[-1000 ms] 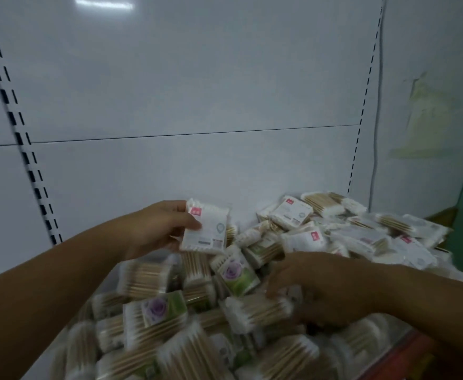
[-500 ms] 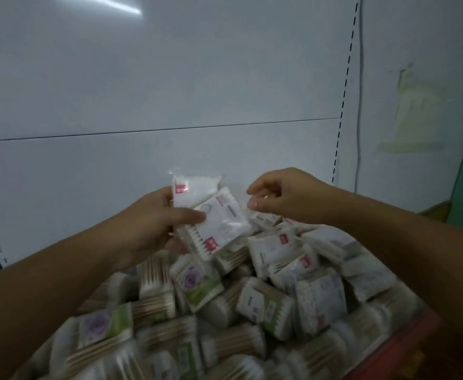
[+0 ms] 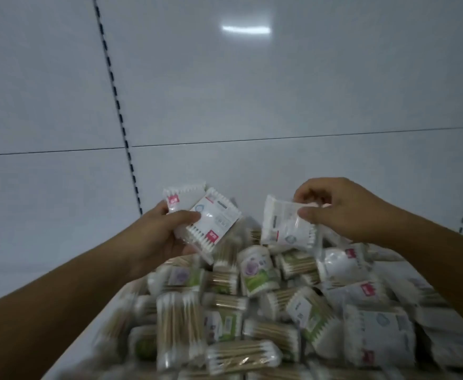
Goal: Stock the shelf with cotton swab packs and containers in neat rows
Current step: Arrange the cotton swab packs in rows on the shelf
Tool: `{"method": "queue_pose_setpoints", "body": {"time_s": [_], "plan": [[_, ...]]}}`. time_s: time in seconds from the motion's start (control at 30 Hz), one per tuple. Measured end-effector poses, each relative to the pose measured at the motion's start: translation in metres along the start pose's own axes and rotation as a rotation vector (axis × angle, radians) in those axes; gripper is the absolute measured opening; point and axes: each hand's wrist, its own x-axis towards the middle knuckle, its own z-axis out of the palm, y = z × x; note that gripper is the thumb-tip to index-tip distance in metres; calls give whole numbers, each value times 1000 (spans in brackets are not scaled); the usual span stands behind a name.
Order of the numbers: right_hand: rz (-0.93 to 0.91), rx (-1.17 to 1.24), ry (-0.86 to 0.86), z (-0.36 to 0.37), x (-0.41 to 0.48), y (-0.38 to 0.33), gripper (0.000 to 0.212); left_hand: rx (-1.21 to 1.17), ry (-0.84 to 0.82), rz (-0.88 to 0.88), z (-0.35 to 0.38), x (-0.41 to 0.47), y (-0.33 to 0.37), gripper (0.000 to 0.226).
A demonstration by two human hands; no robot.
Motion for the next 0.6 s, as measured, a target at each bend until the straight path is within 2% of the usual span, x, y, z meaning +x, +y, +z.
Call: {"method": "queue_pose_setpoints", "body": {"time_s": [0.1, 0.23, 0.33, 0.43, 0.5, 0.6], "plan": [[-160, 219, -17, 27, 15, -54, 18, -35, 98, -2, -25, -33, 1, 40], [-355, 264, -157, 96, 38, -148, 29, -85, 209, 33, -80, -92, 2, 35], [-405, 303, -226, 162, 50, -222, 43, -169, 231, 64, -140, -153, 2, 40], [-419, 386, -291, 231, 59, -301, 51, -209, 216, 80, -211, -221, 0, 60], [-444, 405, -307, 276, 63, -351, 51, -229, 308, 111, -256, -258, -1, 59], [-440, 523, -304, 337, 66, -414, 32, -332, 486, 152, -315, -302, 1, 60]]}}
